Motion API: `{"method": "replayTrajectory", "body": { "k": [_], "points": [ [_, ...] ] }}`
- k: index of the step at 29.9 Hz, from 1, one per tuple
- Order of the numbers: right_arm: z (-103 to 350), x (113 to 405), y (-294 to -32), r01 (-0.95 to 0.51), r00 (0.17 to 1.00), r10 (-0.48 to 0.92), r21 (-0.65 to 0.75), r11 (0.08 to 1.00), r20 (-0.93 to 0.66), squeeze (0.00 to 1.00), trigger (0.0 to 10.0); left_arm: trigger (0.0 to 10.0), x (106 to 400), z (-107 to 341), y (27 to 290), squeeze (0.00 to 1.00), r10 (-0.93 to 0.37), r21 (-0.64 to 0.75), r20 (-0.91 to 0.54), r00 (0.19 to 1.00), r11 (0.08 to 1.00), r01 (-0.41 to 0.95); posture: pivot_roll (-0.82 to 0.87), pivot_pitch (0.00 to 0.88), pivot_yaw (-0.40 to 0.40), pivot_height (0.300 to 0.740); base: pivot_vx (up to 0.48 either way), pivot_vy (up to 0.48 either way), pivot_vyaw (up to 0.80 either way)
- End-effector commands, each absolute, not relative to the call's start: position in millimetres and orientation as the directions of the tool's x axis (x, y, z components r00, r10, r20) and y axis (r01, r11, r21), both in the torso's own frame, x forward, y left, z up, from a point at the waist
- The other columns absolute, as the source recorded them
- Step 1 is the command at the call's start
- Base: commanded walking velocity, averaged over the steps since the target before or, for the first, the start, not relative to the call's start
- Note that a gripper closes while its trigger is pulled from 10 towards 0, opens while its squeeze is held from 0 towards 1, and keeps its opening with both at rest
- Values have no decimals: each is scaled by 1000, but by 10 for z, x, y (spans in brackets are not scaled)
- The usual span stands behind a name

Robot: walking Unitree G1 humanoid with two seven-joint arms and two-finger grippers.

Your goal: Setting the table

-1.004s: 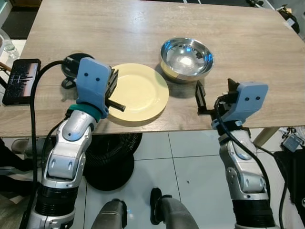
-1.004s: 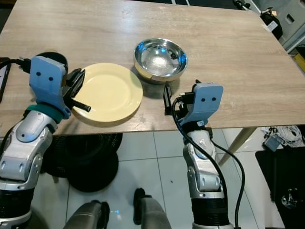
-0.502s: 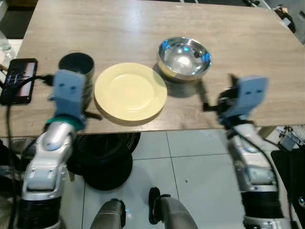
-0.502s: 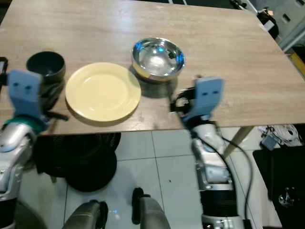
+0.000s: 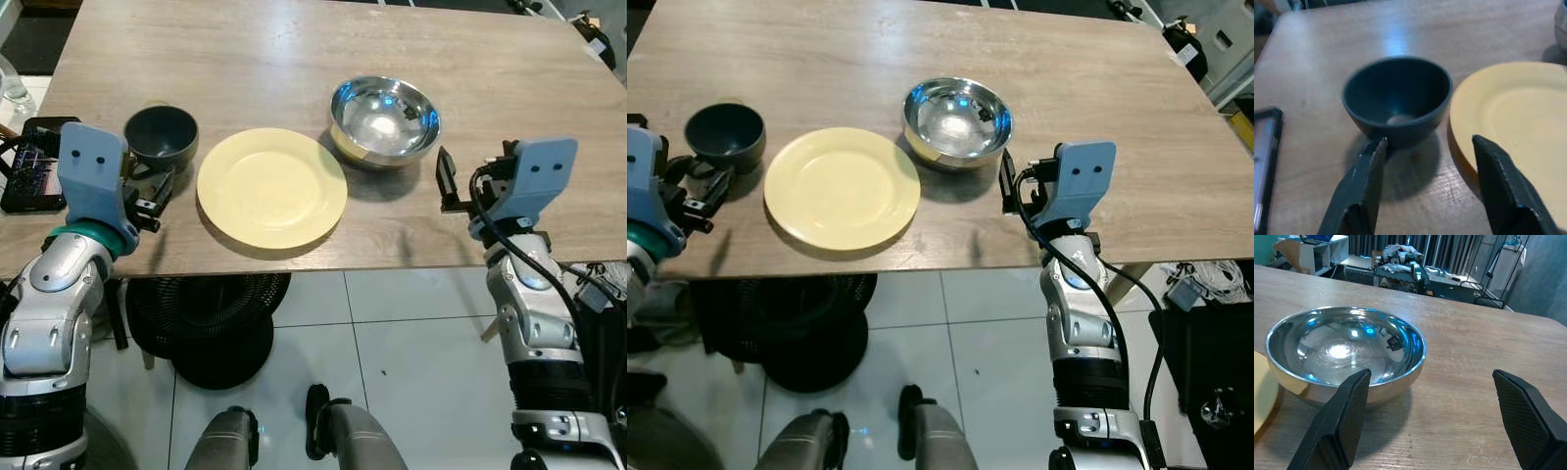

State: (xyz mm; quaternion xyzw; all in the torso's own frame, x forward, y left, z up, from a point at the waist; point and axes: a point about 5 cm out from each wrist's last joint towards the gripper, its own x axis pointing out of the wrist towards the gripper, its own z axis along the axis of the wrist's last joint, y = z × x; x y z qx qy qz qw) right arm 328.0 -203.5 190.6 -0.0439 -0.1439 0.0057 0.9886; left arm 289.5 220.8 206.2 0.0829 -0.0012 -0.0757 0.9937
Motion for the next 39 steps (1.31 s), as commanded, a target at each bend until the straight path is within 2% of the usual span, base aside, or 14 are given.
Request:
{"method": "replayTrajectory", "body": {
  "k": [1, 5, 8, 11, 17, 28, 32, 39],
  "points": [
    [1880, 3276, -2097, 20, 960, 6, -93, 995, 279, 0, 10000, 10000, 2849, 1998, 2191, 0, -188, 136, -59, 980, 971, 194, 141, 142, -47, 740, 0, 0, 0],
    [1869, 3296, -2104, 16, 961, 11, -95, 995, 278, 0, 10000, 10000, 2802, 1930, 2211, 0, -227, 164, -133, 965, 955, 247, 142, 145, -47, 740, 0, 0, 0],
    [1844, 3326, -2118, 15, 961, 12, -96, 995, 276, 0, 10000, 10000, 2826, 1919, 2365, 0, -112, 270, -156, 981, 951, 151, 146, 150, -46, 740, 0, 0, 0],
    [1831, 3331, -2119, 15, 962, 11, -96, 995, 273, 0, 10000, 10000, 2841, 1956, 2444, 0, -36, 318, -133, 990, 945, 77, 147, 152, -47, 740, 0, 0, 0],
    [1816, 3342, -2109, 13, 963, 13, -96, 995, 268, 0, 10000, 10000, 2877, 1998, 2543, 0, 41, 364, -113, 993, 931, 3, 149, 154, -51, 740, 0, 0, 0],
    [1821, 3354, -2104, 15, 962, 11, -94, 995, 271, 0, 10000, 10000, 3018, 2004, 2545, 0, 16, 343, -112, 994, 939, 23, 142, 154, -51, 740, 0, 0, 0],
    [1830, 3350, -2118, 22, 960, 6, -95, 995, 280, 0, 10000, 10000, 3123, 2034, 2468, 0, -62, 318, -102, 993, 944, 92, 127, 151, -46, 740, 0, 0, 0],
    [1838, 3343, -2143, 30, 958, -1, -97, 995, 288, 0, 10000, 10000, 3154, 2034, 2414, 0, -93, 320, -100, 991, 940, 121, 123, 150, -49, 740, 0, 0, 0]
  ]
}}
